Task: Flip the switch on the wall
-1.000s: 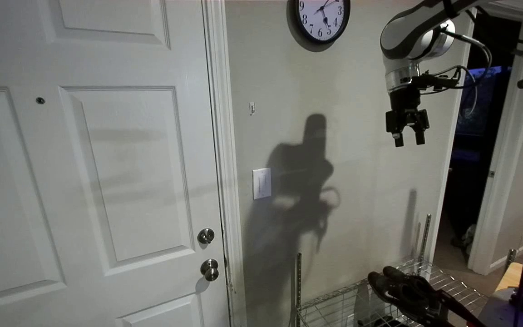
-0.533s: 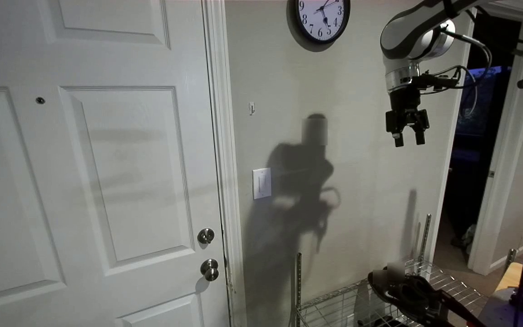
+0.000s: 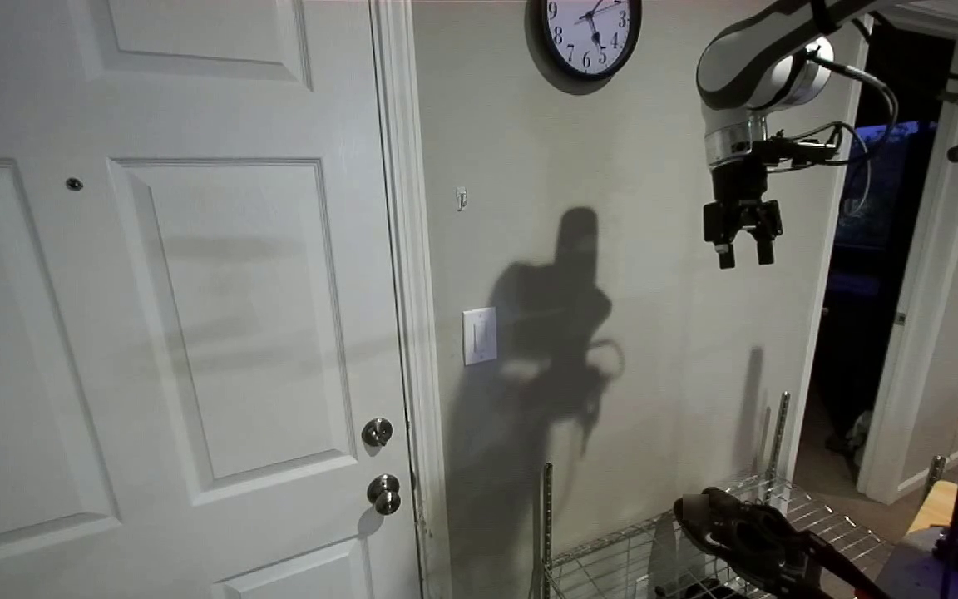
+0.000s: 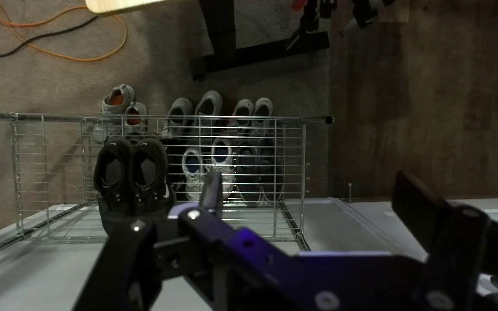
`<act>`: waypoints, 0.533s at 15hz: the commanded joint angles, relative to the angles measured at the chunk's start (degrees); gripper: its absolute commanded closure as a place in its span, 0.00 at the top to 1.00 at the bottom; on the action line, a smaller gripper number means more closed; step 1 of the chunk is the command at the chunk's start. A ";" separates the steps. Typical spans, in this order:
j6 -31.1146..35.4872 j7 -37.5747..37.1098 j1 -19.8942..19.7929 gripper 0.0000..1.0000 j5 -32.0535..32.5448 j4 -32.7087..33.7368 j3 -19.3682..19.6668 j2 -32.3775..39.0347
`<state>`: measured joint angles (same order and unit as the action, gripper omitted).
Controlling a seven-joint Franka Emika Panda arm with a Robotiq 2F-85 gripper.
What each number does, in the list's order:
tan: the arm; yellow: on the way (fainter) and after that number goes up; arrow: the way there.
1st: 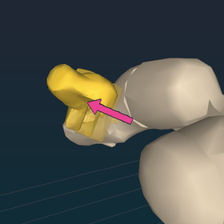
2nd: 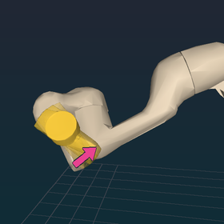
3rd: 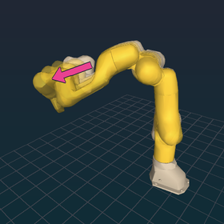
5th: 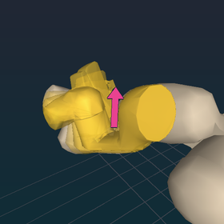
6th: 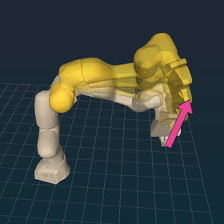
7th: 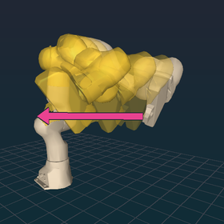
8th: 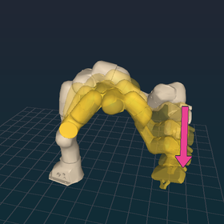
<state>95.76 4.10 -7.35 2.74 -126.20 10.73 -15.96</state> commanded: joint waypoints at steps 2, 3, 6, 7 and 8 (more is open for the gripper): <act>9.60 -0.77 0.24 1.00 -1.82 2.50 -0.78 4.95; 11.98 -0.68 0.80 1.00 -2.88 3.17 -1.20 6.45; 19.99 -0.86 2.95 1.00 -6.38 4.92 -3.58 10.80; 22.48 -0.88 3.66 1.00 -7.63 5.41 -4.42 12.22; 24.85 -0.70 4.54 1.00 -9.29 6.05 -5.40 13.79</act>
<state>115.57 3.95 -4.53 -2.60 -122.77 7.46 -6.72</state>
